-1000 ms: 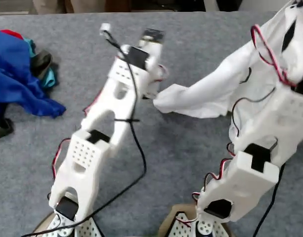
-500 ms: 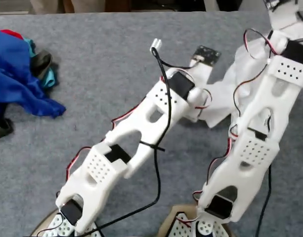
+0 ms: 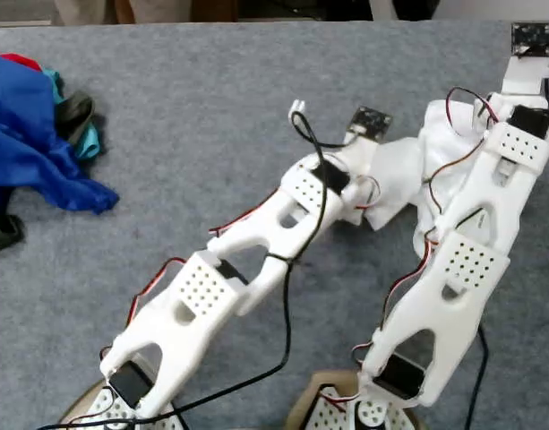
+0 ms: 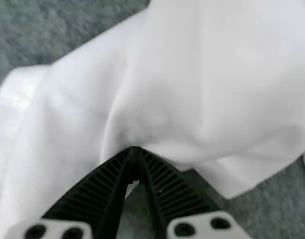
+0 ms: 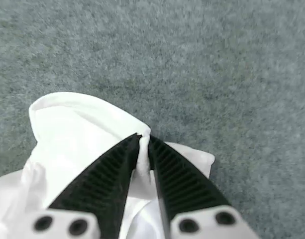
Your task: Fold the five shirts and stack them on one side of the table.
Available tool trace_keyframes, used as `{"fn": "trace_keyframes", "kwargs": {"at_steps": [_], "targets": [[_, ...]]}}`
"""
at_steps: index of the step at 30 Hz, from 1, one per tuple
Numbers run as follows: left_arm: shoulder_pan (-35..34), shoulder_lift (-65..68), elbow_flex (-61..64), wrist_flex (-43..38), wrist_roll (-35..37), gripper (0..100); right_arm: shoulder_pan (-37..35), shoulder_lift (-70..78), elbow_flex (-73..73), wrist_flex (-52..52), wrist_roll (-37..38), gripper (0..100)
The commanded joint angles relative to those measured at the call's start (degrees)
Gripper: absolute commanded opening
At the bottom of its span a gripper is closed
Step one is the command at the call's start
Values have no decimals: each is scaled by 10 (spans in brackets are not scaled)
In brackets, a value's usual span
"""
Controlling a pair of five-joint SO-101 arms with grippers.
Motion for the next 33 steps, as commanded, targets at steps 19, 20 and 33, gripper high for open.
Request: {"fn": "trace_keyframes", "kwargs": {"at_steps": [19,20,33], "targets": [[-193,12,-149,-63,5,19,-15,-2,1,-6,-3,4],[-179,8,-160,-28,5,19,-14,-2,0,-6,-3,5],[-12,9,-314,258,0,20,28,-3,-2,-6,-3,5]]}}
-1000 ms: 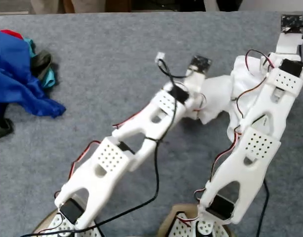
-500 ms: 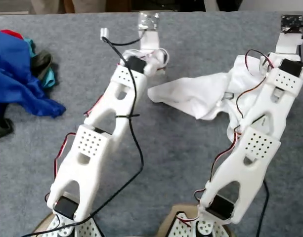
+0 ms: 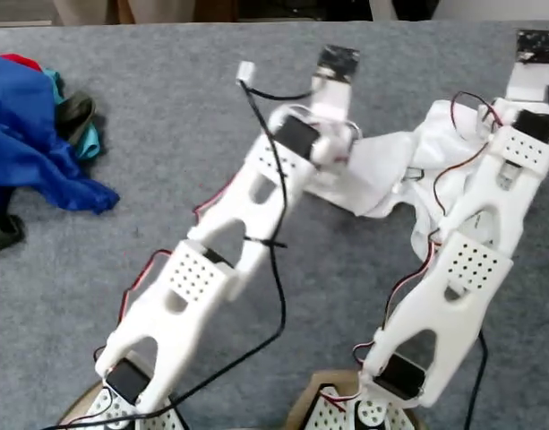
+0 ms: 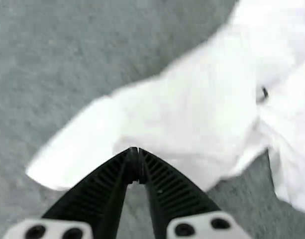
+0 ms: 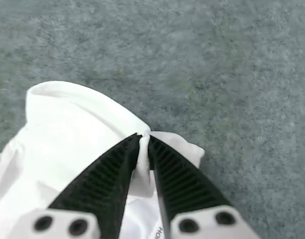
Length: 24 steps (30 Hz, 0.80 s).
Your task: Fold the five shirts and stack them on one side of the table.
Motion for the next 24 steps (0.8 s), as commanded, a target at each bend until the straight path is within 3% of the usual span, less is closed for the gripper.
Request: {"fn": "trace_keyframes", "kwargs": {"at_steps": [1,7,14,17,24], "targets": [[31,-6,-22,39,-1,20,6,-2,-7,-6,0,5],[38,73,-6,-4,9,19,-2,-2,-7,-8,-1,5],[40,110,-81,-1,48,49,-8,-1,-4,-19,0,5],[44,121,-110,18,62,112,-7,-1,-5,-19,0,5],[82,153,-184,73,48,117,6,-1,-7,-20,0,5]]}}
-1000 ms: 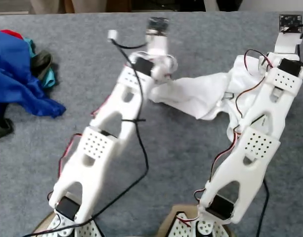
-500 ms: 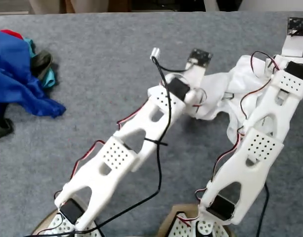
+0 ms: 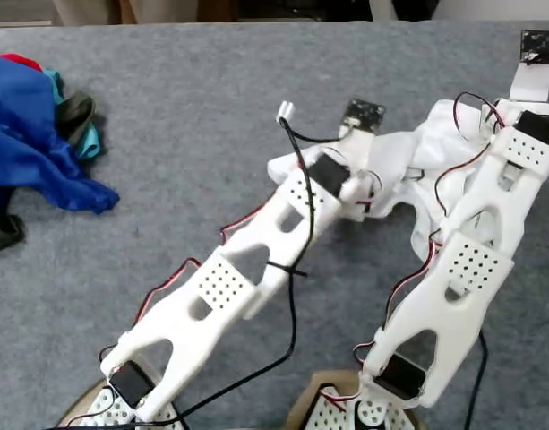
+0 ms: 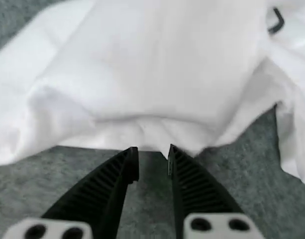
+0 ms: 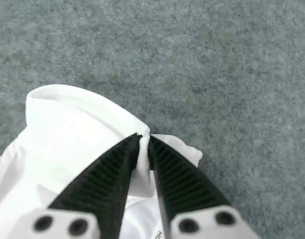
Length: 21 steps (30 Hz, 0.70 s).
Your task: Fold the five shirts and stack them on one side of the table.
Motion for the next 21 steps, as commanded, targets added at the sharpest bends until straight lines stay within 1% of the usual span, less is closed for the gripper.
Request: {"fn": "trace_keyframes", "kwargs": {"at_steps": [1,3,5,8,14,19,21], "targets": [[25,-1,-53,27,-4,117,9,-1,-7,-15,0,5],[23,4,-50,18,-4,117,11,-1,-7,-16,0,5],[6,5,-50,4,-3,117,11,-1,-7,-16,0,5],[-4,-1,-51,2,-1,117,11,-1,-7,-16,0,5],[0,-6,-51,-8,-1,117,11,-1,-7,-15,0,5],[-1,0,-46,-50,-1,117,10,-1,-7,-13,0,5],[1,0,-46,-53,0,117,10,-1,-7,-13,0,5]]}}
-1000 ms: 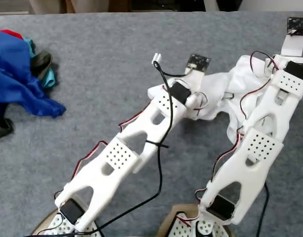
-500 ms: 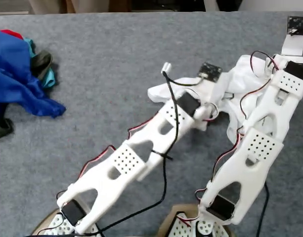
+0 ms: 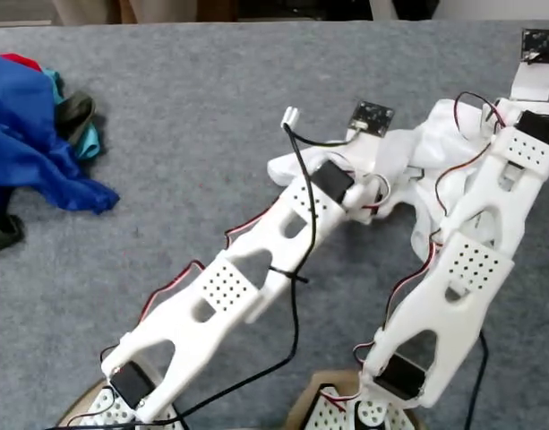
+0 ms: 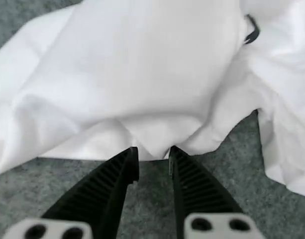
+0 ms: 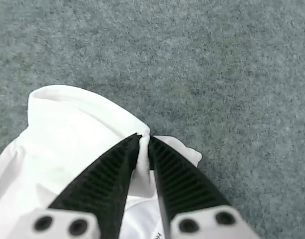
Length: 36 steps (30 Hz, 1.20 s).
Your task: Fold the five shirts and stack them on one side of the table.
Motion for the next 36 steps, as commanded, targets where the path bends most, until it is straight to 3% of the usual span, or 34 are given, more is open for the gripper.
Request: {"fn": "trace_keyframes", "kwargs": {"at_steps": [1,20,30,36], "targets": [[3,-15,-25,-10,1,117,10,-1,-7,-8,0,5],[33,-21,-29,14,0,118,8,-1,-5,-7,-1,5],[11,24,-10,-78,0,117,3,-1,-2,-6,-1,5],[11,34,-27,-79,-3,116,3,-1,-2,-6,-1,5]]}}
